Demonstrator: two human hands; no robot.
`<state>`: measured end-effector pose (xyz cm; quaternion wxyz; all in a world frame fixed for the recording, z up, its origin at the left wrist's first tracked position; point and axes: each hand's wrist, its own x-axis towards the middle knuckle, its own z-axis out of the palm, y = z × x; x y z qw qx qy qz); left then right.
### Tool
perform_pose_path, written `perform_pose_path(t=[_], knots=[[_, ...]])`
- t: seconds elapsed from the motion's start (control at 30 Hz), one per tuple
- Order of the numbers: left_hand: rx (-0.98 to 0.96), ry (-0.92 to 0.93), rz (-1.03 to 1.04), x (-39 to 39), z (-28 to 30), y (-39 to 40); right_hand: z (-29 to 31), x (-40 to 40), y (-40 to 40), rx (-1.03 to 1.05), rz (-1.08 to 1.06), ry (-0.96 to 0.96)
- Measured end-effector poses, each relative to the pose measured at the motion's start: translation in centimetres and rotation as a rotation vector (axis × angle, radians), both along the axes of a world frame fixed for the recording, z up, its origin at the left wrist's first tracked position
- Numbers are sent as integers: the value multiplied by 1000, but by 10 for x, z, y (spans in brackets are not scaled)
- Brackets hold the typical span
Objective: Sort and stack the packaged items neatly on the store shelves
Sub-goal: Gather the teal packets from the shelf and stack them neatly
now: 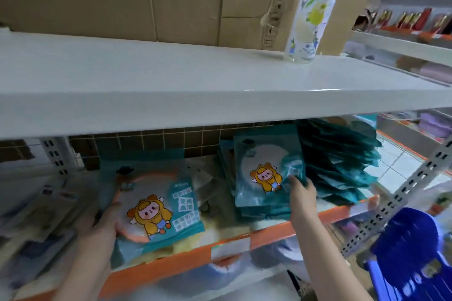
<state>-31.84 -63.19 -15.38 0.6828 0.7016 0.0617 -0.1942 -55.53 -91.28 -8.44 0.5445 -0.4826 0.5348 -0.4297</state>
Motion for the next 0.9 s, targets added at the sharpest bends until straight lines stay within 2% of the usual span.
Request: perform_pose_path(t=[0.13, 0.3, 0.37, 0.43, 0.5, 0.57, 0.67, 0.7, 0.8, 0.87, 0.9], knots=[[-73, 51, -9, -51, 44, -26, -3, 9, -47, -59, 153, 128], [-173, 74, 80, -82, 61, -76, -24, 3, -79, -513, 400, 761], [-168, 70, 58, -89, 65, -103, -36, -3, -88, -633, 472, 864], [-120, 75, -5, -97, 74, -134, -42, -8, -95, -631, 537, 785], [-81, 45, -108, -107, 85, -164, -37, -15, -98, -477, 578, 583], [-66, -61, -200, -114, 91, -195, -29, -22, -97, -323, 566, 399], [-21, -161, -282, -118, 90, -233, -24, -30, -95, -196, 521, 226], [49, -176, -290, -117, 86, -243, -23, -31, -95, -181, 525, 203], [309, -286, -326, -109, 57, -260, -28, -32, -98, -310, 593, 360], [480, -380, -387, -104, 37, -258, -34, -33, -102, -500, 619, 514], [471, -402, -428, -107, 36, -255, -38, -33, -103, -623, 619, 595]])
